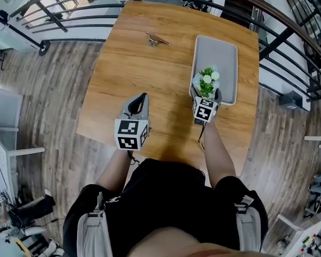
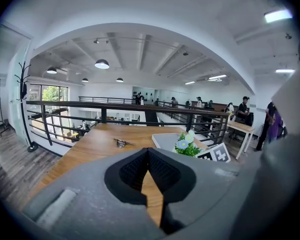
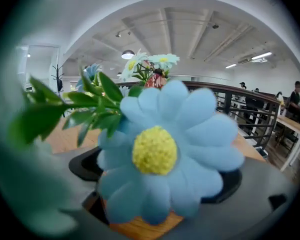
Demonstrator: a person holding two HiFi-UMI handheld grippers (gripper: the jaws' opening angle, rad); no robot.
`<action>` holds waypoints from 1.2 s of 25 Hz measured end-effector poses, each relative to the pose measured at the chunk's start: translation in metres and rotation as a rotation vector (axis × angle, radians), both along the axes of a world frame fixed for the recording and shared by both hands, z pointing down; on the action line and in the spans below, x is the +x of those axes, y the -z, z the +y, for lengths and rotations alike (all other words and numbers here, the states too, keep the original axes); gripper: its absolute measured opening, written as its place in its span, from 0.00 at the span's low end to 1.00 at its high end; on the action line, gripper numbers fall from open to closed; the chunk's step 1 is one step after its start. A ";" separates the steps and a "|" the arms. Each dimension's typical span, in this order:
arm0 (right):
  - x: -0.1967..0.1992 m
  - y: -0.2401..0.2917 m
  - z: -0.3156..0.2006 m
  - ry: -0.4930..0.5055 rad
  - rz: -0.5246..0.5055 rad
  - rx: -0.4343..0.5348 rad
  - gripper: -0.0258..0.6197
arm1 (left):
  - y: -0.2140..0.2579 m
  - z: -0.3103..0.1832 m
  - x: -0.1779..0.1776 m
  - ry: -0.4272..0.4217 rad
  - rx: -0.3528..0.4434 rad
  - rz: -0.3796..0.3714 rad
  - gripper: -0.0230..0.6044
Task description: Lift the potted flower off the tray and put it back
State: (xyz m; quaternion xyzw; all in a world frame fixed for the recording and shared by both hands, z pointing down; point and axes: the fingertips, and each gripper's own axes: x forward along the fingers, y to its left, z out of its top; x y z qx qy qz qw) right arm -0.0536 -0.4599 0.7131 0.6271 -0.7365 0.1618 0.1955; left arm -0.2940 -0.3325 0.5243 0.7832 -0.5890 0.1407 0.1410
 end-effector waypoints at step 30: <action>0.042 0.102 0.028 0.007 -0.007 0.121 0.69 | 0.032 0.039 0.039 -0.040 0.077 -0.002 0.06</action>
